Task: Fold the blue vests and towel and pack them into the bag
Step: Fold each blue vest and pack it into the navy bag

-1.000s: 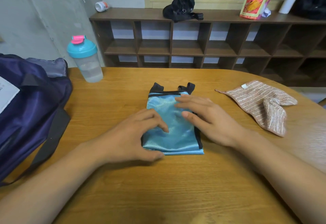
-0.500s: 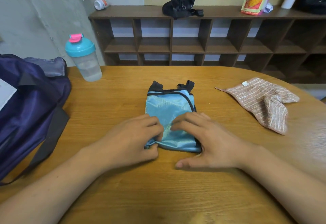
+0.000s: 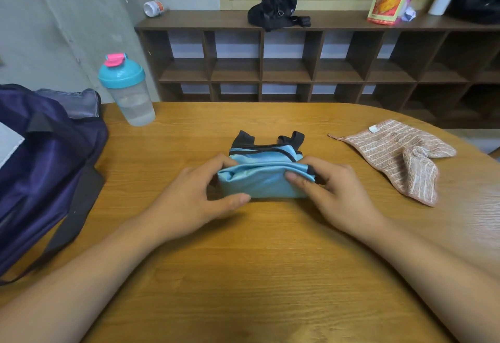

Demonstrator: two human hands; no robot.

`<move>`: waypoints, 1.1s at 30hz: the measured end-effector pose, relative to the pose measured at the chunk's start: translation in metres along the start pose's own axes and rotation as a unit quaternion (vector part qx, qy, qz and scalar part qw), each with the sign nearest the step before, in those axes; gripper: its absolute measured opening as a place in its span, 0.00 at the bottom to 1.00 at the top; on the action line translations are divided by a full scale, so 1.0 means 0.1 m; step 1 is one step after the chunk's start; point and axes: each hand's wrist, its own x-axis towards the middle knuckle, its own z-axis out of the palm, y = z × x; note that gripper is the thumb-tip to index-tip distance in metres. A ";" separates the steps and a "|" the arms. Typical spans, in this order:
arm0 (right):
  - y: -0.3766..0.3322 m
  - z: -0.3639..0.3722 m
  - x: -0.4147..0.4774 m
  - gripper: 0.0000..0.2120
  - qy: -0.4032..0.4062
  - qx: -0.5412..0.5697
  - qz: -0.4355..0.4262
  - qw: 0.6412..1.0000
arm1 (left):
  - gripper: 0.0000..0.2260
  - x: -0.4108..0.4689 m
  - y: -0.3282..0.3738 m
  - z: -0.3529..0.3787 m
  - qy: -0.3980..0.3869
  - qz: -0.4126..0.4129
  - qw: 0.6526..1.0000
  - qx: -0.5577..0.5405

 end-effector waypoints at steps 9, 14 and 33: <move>0.00 0.00 0.03 0.18 0.024 0.022 0.059 0.998 | 0.09 0.08 -0.09 0.15 0.060 -0.091 0.981 -0.162; 0.01 0.09 0.06 0.20 0.043 0.045 0.105 0.993 | 0.08 0.13 -0.11 0.26 0.111 -0.132 0.973 -0.156; 0.12 0.15 0.17 0.17 0.060 -0.091 0.179 0.978 | 0.19 0.20 -0.19 0.27 0.122 -0.157 0.964 0.178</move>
